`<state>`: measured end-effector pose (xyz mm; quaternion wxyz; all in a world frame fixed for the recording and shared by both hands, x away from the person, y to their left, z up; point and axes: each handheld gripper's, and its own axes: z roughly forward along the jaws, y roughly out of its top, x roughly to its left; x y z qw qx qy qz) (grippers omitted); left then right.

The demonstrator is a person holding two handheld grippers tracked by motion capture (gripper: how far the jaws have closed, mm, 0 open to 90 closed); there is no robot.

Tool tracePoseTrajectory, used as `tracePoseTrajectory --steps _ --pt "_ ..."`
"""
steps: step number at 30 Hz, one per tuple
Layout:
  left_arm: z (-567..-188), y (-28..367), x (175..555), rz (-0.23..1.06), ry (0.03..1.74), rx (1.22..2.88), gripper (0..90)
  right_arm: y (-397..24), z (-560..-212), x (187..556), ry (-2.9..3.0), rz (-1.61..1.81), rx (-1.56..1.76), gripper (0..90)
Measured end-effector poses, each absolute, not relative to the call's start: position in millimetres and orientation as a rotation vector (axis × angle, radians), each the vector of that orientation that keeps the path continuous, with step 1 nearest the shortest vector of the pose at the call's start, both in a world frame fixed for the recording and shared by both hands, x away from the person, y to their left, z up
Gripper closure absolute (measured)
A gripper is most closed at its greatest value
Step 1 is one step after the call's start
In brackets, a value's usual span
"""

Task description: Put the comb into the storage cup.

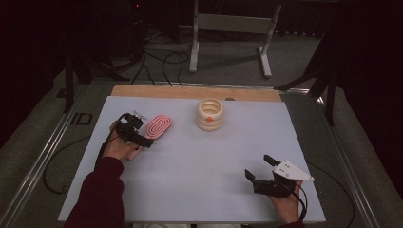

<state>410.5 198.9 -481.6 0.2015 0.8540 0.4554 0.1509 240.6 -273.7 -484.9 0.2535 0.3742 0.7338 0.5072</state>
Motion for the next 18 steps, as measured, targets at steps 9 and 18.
tracePoseTrajectory --steps 9,18 --pt "-485.5 196.6 413.7 0.382 1.304 2.417 0.1 -274.2 -485.1 240.6 1.994 1.377 1.02 9.8" --pt "-490.8 193.0 416.3 0.338 1.327 2.435 0.4 -273.8 -485.3 240.7 1.995 1.377 1.023 9.9"
